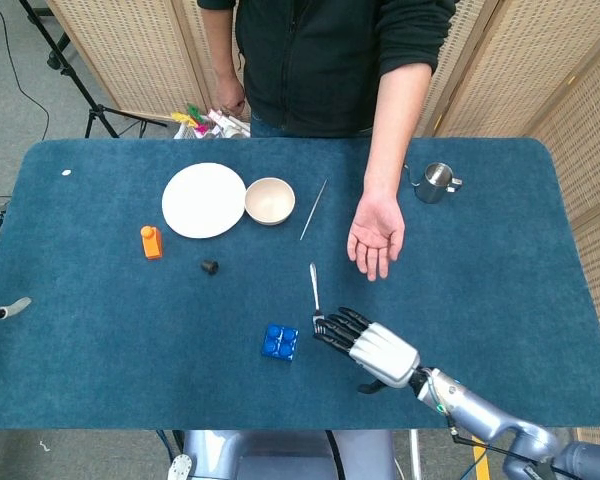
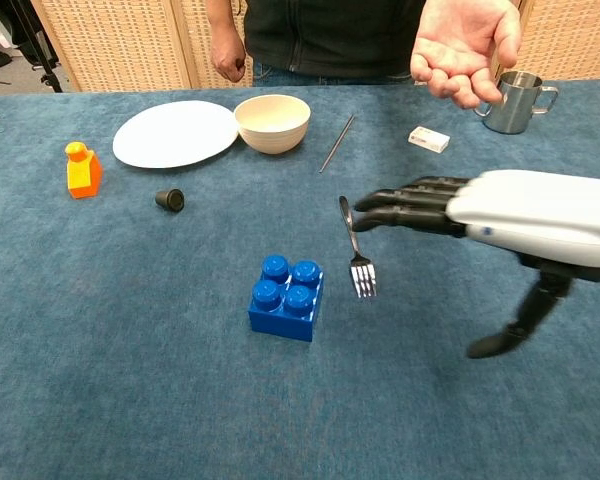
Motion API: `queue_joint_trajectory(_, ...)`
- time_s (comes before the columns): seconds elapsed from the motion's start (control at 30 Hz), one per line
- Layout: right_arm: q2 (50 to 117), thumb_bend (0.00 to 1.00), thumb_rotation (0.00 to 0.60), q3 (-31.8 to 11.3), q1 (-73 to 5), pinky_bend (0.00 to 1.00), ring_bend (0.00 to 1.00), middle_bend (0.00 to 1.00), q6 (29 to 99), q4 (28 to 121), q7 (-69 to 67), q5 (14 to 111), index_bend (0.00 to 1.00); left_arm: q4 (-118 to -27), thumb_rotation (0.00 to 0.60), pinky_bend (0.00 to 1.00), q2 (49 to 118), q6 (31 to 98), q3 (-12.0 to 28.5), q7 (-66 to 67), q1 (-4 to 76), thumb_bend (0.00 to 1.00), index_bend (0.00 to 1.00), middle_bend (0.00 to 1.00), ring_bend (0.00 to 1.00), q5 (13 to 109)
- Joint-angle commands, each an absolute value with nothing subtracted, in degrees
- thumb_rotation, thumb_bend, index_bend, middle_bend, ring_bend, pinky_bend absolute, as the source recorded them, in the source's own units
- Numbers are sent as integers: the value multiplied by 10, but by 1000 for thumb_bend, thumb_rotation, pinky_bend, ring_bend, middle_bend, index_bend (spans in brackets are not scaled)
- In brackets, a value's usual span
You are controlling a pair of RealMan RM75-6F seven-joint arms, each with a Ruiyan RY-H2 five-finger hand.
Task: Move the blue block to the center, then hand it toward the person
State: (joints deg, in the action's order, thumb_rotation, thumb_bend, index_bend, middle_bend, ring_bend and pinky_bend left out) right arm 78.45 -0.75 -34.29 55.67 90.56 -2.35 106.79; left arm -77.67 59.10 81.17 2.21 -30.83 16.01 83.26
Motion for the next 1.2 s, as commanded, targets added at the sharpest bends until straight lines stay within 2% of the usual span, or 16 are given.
queue_joint_trajectory(0.03,821,0,600,-33,-365,5,0,14,516,921,15,1023,41,-776,600,0,590,809,23,-311,160,0,0,0,0,834)
queue_joint_trajectory(0.27,922,0,600,-74,-401,18,0,59,440,905,91,905,40,-770,600,0,590,793,29,-324,160,0,0,0,0,835)
queue_joint_trajectory(0.5,985,0,600,-93,-418,60,13,106,439,872,156,845,80,-766,600,0,590,784,33,-331,161,0,0,0,0,836)
queue_joint_trajectory(0.6,1004,0,600,-98,-423,152,98,168,443,855,173,828,124,-764,600,0,590,782,34,-333,160,0,0,0,0,837)
queue_joint_trajectory(0.67,1019,2,600,-102,-427,268,209,268,454,837,183,824,196,-764,600,0,590,781,35,-335,160,0,0,0,0,837)
queue_joint_trajectory(0.77,1037,83,600,-103,-429,420,363,428,477,812,189,833,309,-762,600,0,589,778,37,-338,160,0,0,0,0,837)
queue_joint_trajectory(0.87,1054,214,600,-95,-428,489,446,511,507,776,190,851,386,-760,600,0,589,770,37,-341,162,0,0,0,0,838)
queue_joint_trajectory(1.0,1053,262,600,-82,-425,544,463,543,541,770,163,878,434,-759,600,0,589,766,37,-345,162,0,0,0,0,842)
queue_joint_trajectory(1.2,1001,345,600,-54,-419,550,465,569,600,828,134,950,454,-763,600,0,588,764,37,-339,162,0,0,0,0,846)
